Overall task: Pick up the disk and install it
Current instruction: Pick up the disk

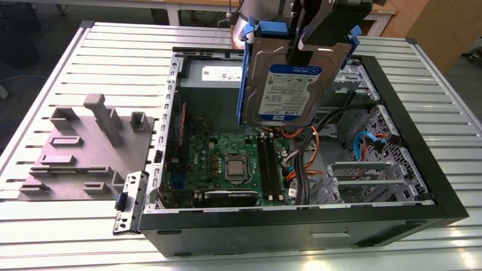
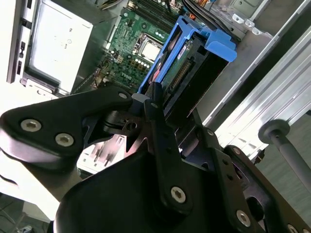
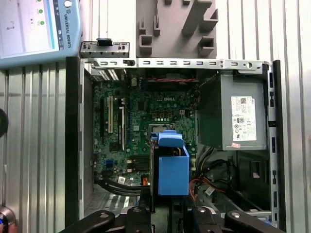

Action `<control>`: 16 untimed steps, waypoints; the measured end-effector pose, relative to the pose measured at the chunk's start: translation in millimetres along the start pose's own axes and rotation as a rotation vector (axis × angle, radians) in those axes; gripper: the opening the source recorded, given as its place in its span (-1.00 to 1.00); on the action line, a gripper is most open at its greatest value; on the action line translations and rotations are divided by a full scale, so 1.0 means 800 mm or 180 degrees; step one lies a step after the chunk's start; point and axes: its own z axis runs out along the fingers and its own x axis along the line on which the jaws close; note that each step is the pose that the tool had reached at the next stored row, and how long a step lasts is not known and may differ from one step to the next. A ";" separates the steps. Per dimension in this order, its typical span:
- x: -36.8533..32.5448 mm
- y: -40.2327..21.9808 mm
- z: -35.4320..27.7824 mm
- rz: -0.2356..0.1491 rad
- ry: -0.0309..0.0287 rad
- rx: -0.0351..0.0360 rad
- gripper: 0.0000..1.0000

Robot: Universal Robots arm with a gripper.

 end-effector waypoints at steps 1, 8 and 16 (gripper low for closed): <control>0.0015 0.0000 -0.0001 0.0000 0.0000 0.0000 -0.30; 0.0121 -0.0002 -0.0007 0.0000 0.0003 0.0000 -0.30; 0.0136 -0.0003 -0.0009 0.0000 0.0005 0.0000 -0.30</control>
